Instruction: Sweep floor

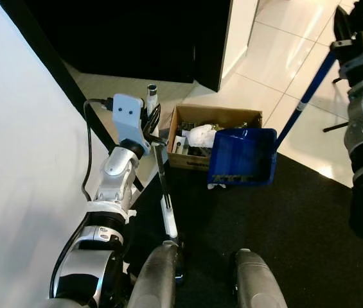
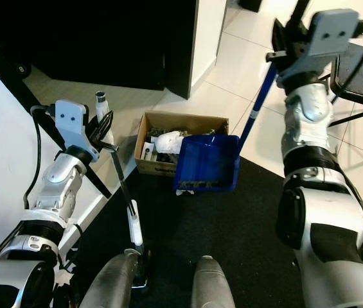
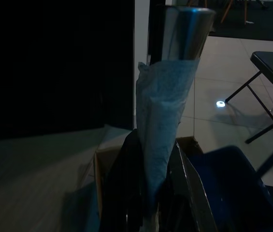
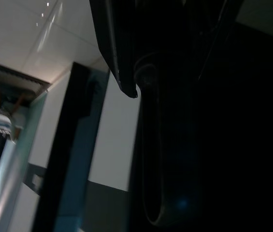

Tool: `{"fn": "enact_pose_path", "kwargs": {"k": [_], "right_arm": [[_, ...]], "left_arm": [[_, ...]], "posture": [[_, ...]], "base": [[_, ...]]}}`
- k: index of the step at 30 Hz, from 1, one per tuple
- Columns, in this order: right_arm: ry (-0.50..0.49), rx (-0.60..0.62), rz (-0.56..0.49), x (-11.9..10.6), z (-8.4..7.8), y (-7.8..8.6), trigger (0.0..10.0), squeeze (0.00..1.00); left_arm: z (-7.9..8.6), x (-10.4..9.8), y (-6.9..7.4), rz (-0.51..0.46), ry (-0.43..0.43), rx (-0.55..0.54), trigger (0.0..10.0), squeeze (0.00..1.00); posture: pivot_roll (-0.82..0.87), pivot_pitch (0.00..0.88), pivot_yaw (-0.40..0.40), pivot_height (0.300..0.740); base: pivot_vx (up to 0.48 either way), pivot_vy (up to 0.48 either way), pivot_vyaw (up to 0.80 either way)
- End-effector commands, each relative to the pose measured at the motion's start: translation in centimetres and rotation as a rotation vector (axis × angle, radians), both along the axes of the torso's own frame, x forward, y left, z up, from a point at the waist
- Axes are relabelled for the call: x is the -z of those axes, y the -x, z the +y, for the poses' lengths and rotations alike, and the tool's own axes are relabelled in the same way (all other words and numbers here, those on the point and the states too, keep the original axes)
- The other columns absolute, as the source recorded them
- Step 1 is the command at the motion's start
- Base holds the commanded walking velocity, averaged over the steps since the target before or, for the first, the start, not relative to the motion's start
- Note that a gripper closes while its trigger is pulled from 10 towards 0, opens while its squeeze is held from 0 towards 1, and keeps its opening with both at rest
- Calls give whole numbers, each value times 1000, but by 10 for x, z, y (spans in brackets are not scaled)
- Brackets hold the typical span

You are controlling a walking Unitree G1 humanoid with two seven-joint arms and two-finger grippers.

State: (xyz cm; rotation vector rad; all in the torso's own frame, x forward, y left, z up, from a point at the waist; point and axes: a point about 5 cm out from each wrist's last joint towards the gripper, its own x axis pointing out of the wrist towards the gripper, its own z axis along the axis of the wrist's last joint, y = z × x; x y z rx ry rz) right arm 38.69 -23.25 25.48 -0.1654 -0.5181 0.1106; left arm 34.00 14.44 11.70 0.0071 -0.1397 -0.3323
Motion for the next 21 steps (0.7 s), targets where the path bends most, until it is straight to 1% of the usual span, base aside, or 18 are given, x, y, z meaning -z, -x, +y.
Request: {"fn": "enact_pose_path", "kwargs": {"k": [1,2,6,7,8,10,14,17,21], "right_arm": [[47,-12,-56,-13,8,-1,10000,0],[47,-12,-56,-13,8,-1,10000,0],[125,-49,-63,-16,25,-5,10000,0],[125,-49,-63,-16,25,-5,10000,0],[158,-58,-64,-18,32,-7,10000,0],[209,-62,-73,-21,41,-9,10000,0],[240,-67,-75,-21,47,-10,10000,0],[279,-68,-76,-22,54,-11,10000,0],[294,-58,-80,-25,58,-13,10000,0]], "left_arm": [[-5,-3,2,-22,1,13,10000,0],[-5,-3,2,-22,1,13,10000,0],[-8,-3,2,-23,-10,17,10000,0],[-8,-3,2,-23,-10,17,10000,0],[-7,-4,1,-24,-6,8,10000,0],[-7,-5,0,-26,-8,7,10000,0],[-6,-5,0,-28,-10,6,10000,0],[-6,-5,0,-29,-16,6,10000,0],[-5,-5,1,-29,-20,4,10000,0]], "posture": [[-2,72,13,740],[-2,72,13,740],[0,76,9,740],[0,76,9,740],[-1,76,8,740],[2,78,5,740],[5,86,3,740],[10,93,0,740],[12,96,-1,740]], "base": [[0,0,0],[0,0,0],[0,0,0],[0,0,0],[0,0,0],[0,0,0],[0,0,0],[0,0,0],[0,0,0]]}}
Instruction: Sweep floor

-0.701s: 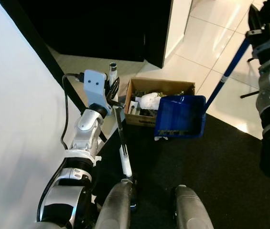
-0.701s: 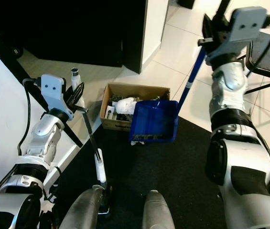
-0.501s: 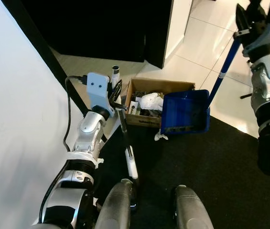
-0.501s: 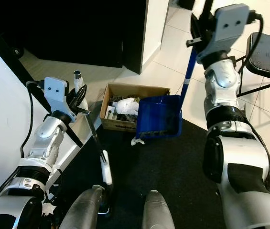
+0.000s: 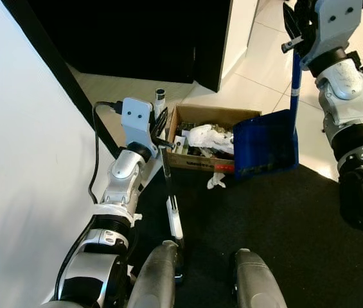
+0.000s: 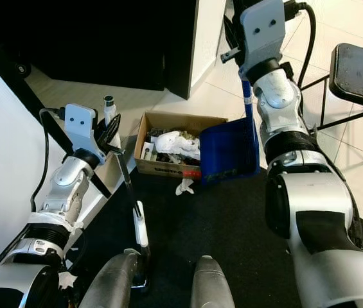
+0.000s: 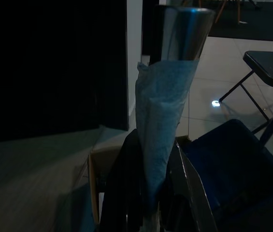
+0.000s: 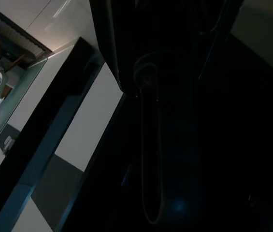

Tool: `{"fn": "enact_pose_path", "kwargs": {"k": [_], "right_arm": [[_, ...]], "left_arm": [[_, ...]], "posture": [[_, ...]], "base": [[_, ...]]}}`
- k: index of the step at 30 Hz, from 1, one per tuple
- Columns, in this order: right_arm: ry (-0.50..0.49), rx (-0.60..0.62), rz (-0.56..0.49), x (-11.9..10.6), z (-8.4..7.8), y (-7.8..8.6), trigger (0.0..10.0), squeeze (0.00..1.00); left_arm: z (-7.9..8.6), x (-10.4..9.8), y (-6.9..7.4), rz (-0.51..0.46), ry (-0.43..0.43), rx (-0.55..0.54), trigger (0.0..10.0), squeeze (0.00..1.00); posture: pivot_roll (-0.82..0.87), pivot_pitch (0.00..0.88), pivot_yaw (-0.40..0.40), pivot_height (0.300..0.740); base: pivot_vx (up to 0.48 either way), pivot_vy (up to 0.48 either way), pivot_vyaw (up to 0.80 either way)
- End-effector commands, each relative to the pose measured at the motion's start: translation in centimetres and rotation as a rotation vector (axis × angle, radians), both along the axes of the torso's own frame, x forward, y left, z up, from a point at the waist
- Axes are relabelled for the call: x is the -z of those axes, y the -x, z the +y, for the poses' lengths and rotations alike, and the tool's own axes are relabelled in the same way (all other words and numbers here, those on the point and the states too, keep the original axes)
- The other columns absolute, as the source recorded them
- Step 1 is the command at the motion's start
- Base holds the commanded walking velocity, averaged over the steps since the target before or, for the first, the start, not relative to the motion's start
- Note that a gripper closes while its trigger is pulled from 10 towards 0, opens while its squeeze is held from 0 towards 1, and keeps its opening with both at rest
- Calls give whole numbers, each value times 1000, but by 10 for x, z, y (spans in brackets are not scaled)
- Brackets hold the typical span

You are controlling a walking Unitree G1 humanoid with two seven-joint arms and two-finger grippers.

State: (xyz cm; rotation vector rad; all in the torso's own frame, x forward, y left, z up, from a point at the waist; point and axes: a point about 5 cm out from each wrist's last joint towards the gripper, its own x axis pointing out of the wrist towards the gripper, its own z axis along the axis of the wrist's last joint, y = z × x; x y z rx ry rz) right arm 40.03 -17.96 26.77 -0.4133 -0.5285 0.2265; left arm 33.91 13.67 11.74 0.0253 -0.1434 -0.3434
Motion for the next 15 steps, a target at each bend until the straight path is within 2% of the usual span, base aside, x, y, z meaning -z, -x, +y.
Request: {"fn": "enact_pose_path", "kwargs": {"k": [1,4,13,15], "right_arm": [[27,-5,-61,-13,5,0,10000,0],[-6,30,-84,-19,4,-1,10000,0],[-3,58,-102,-24,4,-2,10000,0],[-97,53,-89,-23,1,-2,10000,0]], "left_arm": [[4,-4,0,-18,1,-11,10000,0],[8,-4,0,-11,13,-31,10000,0],[13,-4,1,-17,16,-48,10000,0],[15,-5,1,-18,19,-53,10000,0]], "posture": [[13,98,-3,740],[20,99,-7,740],[31,99,-19,740],[33,97,-19,740]], "base": [[0,0,0],[0,0,0],[0,0,0],[0,0,0]]}}
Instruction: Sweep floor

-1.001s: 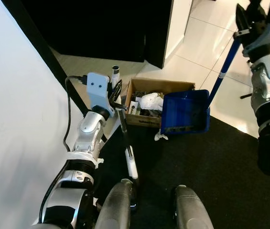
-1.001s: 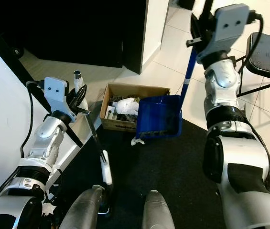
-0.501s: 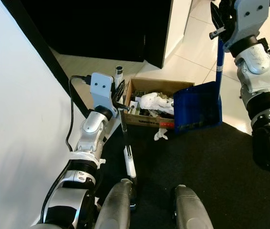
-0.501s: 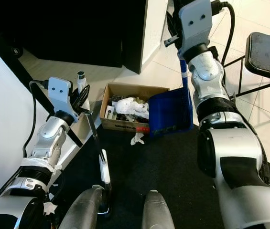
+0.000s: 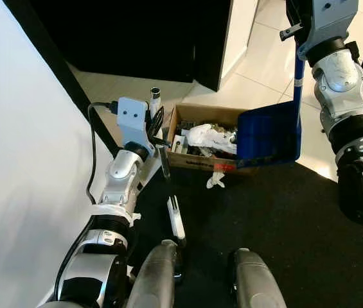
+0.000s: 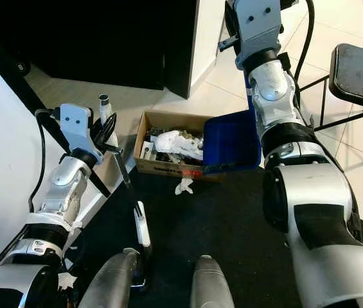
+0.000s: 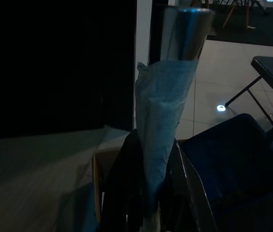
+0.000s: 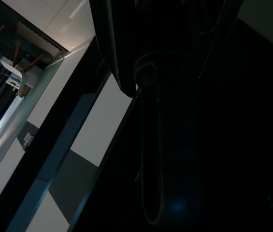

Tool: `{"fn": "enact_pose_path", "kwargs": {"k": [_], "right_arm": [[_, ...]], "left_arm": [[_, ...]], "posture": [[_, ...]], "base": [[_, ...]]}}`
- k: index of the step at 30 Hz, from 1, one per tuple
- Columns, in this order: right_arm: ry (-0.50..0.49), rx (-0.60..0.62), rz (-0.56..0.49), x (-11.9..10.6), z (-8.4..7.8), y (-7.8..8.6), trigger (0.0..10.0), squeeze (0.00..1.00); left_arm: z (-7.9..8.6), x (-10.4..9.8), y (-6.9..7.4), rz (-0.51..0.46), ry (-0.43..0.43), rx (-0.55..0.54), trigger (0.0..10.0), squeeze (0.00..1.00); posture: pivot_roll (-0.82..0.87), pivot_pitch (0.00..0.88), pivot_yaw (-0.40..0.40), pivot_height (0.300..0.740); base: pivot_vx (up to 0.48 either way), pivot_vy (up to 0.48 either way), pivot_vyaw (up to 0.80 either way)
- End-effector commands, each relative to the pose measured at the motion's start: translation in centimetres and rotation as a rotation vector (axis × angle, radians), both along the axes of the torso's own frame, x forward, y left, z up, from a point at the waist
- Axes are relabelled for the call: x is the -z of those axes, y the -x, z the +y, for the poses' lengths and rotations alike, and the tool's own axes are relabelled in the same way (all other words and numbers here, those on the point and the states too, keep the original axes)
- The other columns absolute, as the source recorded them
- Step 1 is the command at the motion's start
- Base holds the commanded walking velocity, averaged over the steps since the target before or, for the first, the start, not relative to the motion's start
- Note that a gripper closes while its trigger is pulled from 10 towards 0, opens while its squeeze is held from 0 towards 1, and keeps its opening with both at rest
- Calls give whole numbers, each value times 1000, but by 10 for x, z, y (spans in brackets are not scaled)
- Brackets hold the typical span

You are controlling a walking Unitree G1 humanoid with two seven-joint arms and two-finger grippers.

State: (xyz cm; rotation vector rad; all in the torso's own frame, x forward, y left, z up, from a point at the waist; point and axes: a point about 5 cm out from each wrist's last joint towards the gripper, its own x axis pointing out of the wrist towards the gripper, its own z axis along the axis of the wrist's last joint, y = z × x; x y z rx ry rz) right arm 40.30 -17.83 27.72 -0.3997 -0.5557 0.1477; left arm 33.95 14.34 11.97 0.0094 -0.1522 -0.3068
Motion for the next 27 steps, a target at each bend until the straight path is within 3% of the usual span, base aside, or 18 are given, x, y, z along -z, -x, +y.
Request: {"fn": "enact_pose_path", "kwargs": {"k": [1,4,6,8,16,22,27], "right_arm": [[-59,-11,-52,-14,-1,1,10000,0],[-319,-49,-13,-6,-10,0,10000,0],[-376,-62,-2,-1,-12,0,10000,0],[-381,-73,20,14,-14,3,10000,0],[-316,-7,7,61,-42,30,10000,0],[-320,-1,40,74,-52,39,10000,0],[-378,-15,40,84,-63,55,10000,0]], "left_arm": [[8,-2,1,-12,-1,-18,10000,0],[14,4,-1,58,47,-72,10000,0],[16,7,-2,88,56,-92,10000,0],[19,14,-3,150,43,-116,10000,0],[32,20,3,153,-23,-118,10000,0],[35,22,5,142,-39,-123,10000,0],[31,20,6,110,23,-137,10000,0]], "posture": [[33,97,-19,740],[38,83,-16,740],[38,83,-16,740],[36,78,-13,740],[20,59,27,740],[10,54,38,740],[-4,47,36,740]], "base": [[0,0,0],[0,0,0],[0,0,0],[0,0,0],[0,0,0],[0,0,0],[0,0,0]]}}
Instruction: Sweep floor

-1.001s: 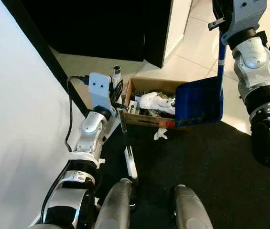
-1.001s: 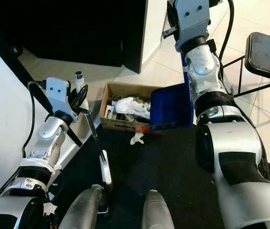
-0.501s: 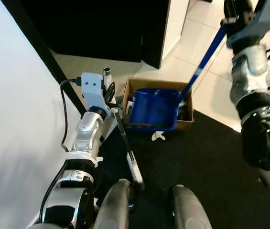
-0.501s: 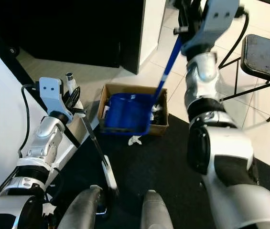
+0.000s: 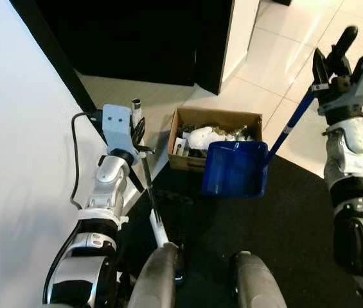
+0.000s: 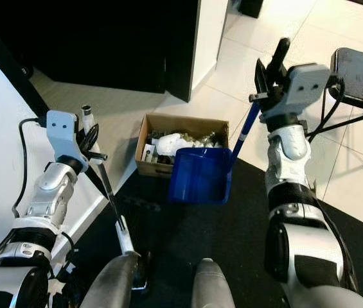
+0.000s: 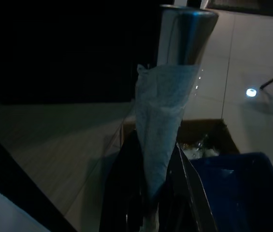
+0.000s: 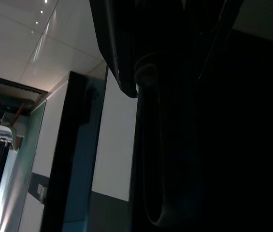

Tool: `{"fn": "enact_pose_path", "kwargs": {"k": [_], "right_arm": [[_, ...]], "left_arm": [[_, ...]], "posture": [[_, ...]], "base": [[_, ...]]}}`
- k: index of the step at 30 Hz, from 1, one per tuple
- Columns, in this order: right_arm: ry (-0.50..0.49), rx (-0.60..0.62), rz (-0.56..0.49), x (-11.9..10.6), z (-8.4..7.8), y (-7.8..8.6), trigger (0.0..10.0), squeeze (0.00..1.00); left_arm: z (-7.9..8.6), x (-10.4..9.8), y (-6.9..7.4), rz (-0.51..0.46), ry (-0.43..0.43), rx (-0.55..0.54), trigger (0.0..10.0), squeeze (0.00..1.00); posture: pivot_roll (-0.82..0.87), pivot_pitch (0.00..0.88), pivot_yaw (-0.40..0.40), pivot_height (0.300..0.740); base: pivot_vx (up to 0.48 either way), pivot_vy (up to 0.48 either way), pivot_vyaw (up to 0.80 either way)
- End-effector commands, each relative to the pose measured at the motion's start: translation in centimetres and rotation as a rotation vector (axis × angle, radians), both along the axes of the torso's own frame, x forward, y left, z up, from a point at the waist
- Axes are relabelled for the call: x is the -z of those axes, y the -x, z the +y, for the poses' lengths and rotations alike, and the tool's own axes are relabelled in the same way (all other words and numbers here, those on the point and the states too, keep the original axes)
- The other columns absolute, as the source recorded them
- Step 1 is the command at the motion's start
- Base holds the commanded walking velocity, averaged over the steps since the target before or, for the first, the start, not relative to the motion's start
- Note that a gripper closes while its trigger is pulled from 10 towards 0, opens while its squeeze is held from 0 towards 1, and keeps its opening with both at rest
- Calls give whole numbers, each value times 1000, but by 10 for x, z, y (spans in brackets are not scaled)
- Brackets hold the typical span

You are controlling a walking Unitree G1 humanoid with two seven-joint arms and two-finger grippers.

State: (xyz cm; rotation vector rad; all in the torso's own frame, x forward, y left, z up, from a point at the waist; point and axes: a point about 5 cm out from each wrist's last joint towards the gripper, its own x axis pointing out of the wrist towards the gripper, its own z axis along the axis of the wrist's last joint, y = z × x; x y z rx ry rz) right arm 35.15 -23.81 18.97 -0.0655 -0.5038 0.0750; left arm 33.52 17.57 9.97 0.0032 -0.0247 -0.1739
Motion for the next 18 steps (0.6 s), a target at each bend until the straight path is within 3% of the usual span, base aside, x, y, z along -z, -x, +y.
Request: {"fn": "enact_pose_path", "kwargs": {"k": [1,12,14,15,16,18], "right_arm": [[-43,1,-29,-3,-3,3,10000,0],[-45,-41,19,13,6,20,10000,0],[-13,-87,80,18,11,20,10000,0],[49,-172,178,27,23,23,10000,0],[49,-172,178,27,23,23,10000,0],[119,-256,229,33,37,31,10000,0]], "left_arm": [[-2,0,2,-18,25,-6,10000,0],[-8,1,3,-27,7,23,10000,0],[-8,0,2,-31,-11,29,10000,0],[-9,0,2,-39,-28,40,10000,0],[-9,0,2,-39,-28,40,10000,0],[-9,-3,0,-44,-44,40,10000,0]], "posture": [[-4,47,36,740],[-5,36,37,740],[-4,37,36,740],[-6,23,35,740],[-6,23,35,740],[-8,26,35,740]], "base": [[0,0,0],[0,0,0],[0,0,0],[0,0,0],[0,0,0],[0,0,0]]}}
